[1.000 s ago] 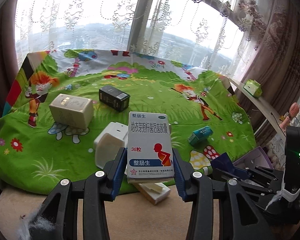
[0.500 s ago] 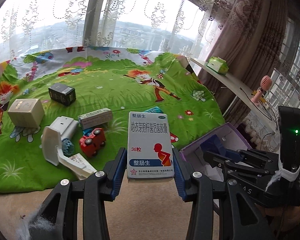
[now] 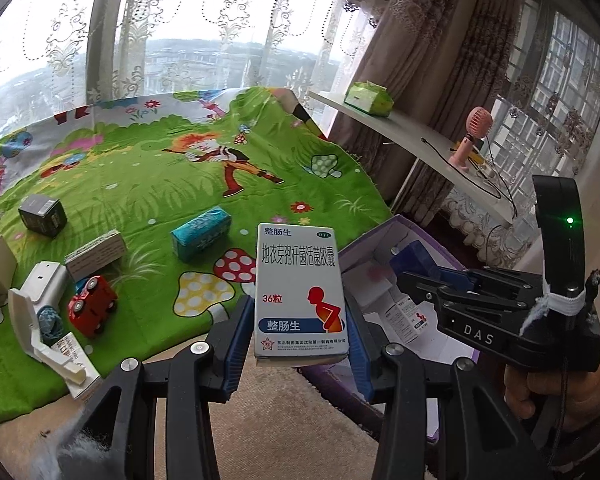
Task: Organize rigid objects
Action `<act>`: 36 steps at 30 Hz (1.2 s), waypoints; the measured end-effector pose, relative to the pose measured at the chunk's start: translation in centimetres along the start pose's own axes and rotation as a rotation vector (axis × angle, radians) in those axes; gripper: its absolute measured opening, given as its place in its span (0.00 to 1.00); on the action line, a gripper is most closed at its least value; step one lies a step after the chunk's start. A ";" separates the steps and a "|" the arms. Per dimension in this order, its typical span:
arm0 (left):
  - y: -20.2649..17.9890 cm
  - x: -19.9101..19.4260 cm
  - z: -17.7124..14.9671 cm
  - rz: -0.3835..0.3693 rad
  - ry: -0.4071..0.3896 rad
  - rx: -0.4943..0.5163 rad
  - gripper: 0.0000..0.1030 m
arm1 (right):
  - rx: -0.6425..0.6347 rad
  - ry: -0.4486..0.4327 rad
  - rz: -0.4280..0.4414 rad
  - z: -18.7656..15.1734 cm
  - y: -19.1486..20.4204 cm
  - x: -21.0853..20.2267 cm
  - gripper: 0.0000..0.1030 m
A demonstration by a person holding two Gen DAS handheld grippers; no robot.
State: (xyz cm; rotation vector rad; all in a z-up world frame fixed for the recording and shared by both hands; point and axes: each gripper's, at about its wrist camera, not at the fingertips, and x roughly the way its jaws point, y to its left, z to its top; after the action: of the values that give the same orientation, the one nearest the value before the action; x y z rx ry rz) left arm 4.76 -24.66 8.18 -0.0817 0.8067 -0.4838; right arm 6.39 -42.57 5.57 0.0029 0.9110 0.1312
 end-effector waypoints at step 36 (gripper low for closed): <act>-1.4 1.7 0.5 -0.018 0.022 0.007 0.63 | 0.056 -0.045 -0.158 0.3 -3.1 -1.0 0.62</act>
State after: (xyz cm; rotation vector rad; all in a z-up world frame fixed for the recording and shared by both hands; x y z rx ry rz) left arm 5.60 -26.75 7.77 -0.0777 0.8263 -0.5055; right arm 6.37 -45.70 6.37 -0.0143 0.8666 -0.0412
